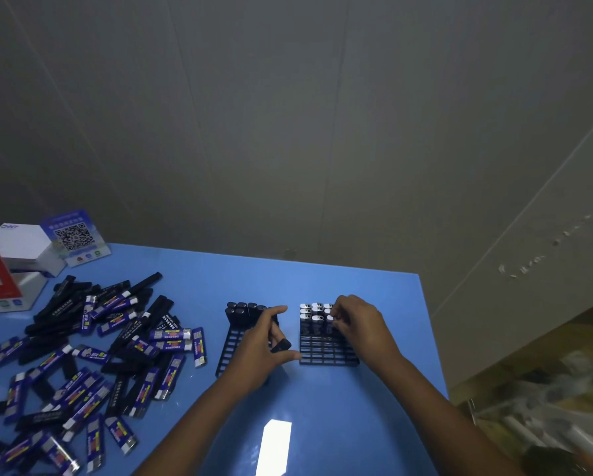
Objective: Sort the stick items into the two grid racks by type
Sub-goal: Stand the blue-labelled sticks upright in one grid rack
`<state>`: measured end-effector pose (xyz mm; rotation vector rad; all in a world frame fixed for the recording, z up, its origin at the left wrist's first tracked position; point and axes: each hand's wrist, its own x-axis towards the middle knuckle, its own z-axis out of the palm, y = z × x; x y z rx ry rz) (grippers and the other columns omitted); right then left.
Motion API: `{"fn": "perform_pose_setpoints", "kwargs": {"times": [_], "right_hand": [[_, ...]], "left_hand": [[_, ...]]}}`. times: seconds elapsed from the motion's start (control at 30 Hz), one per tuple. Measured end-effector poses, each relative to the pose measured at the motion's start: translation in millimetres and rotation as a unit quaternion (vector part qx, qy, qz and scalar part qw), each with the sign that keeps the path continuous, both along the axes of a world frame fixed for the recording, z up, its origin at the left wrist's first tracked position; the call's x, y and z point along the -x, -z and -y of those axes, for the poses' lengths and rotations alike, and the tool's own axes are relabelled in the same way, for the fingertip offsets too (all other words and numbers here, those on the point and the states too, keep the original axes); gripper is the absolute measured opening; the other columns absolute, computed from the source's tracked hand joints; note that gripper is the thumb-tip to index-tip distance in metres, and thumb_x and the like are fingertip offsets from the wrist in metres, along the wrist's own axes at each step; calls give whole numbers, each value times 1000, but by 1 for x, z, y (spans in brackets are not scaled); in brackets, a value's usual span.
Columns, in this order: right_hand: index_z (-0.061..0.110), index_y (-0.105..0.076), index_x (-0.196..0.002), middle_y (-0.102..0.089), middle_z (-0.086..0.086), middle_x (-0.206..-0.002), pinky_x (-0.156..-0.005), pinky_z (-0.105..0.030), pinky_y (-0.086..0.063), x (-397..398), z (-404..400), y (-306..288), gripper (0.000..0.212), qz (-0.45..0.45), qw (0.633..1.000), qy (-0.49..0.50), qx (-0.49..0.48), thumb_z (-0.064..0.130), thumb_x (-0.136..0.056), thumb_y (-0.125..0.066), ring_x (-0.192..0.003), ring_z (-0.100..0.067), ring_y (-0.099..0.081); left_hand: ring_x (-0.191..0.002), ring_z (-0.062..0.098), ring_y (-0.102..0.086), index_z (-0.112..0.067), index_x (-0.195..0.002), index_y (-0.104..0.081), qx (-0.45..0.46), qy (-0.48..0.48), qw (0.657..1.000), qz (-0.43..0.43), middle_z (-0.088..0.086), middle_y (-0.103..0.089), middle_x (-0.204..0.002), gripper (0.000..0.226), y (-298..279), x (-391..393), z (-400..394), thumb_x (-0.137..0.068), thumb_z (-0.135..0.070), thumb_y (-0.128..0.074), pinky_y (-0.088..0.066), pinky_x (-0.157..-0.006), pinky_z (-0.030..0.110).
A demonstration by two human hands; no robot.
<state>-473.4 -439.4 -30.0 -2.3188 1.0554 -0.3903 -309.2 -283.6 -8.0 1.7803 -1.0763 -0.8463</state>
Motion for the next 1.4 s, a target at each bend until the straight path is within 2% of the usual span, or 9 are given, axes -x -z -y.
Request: {"fn": "perform_pose_setpoints", "kwargs": {"times": [0.27,0.63,0.77,0.9,1.0,1.07,1.17,1.3,1.4], "right_hand": [[15,-53,-86,-54,2,-91,-68,-39,-51,-1,2,-1,12,-43,997,-31,56,6,-87,-61,-78,-19,-56],[17,-56,-86,-52,2,-92,-68,-41,-53,-1,-1,1,9,-74,993,-40,84,10,-86,-62,-79,-19,-54],[21,-64,-94,-54,6,-98,-74,-32,-52,1,-4,-8,8,-33,998,-27,39,17,-88,-68,-86,-14,-57],[18,-72,-85,-69,2,-83,-70,-19,-49,-5,-22,-32,7,87,986,-20,-144,12,-84,-76,-72,-3,-62],[14,-76,-86,-74,1,-84,-73,-18,-53,-11,-39,-45,3,118,961,-80,-236,14,-85,-79,-77,-7,-68],[14,-75,-88,-74,-1,-86,-80,-26,-58,-17,-50,-49,7,134,952,-93,-261,17,-84,-80,-85,-18,-71],[16,-75,-89,-75,-3,-86,-80,-33,-59,-27,-64,-49,10,139,946,-101,-275,19,-83,-82,-88,-22,-72],[13,-74,-89,-75,-4,-83,-63,-18,-51,-40,-79,-50,11,132,949,-106,-265,16,-82,-82,-78,-14,-71],[9,-74,-91,-75,-6,-82,-63,-15,-50,-51,-88,-54,11,123,951,-112,-262,11,-82,-80,-74,-9,-69]], "left_hand": [[-73,-6,-55,-27,-136,-42,-5,2,1000,8,-3,-54,-79,78,2,1,-1,-73,-11,-84,-44,-75,8],[-73,-3,-56,-26,-136,-43,-4,-1,1000,-7,-5,-55,-78,80,3,3,-2,-71,-10,-86,-45,-76,10],[-75,-2,-58,-27,-133,-44,5,-9,1000,-11,-4,-59,-77,81,0,2,-5,-67,-11,-88,-46,-78,10],[-74,-3,-59,-24,-131,-48,20,-22,999,-18,-3,-60,-75,81,-2,2,-8,-64,-7,-89,-46,-77,10],[-72,-2,-59,-25,-129,-49,24,-24,999,-12,-3,-61,-74,81,-4,2,-13,-61,-9,-91,-46,-76,10],[-71,-2,-58,-28,-129,-49,23,-25,999,-8,-3,-60,-74,82,-5,1,-17,-60,-11,-92,-46,-73,11],[-73,1,-61,-35,-127,-48,24,-27,999,-3,-1,-62,-74,84,-5,-3,-25,-59,-16,-94,-46,-71,11],[-76,6,-65,-40,-125,-47,35,-28,999,10,4,-67,-74,86,-3,-13,-37,-57,-17,-94,-46,-72,10],[-75,7,-65,-40,-124,-47,27,-31,999,10,2,-67,-74,85,-4,-23,-45,-56,-18,-95,-51,-74,19]]}}
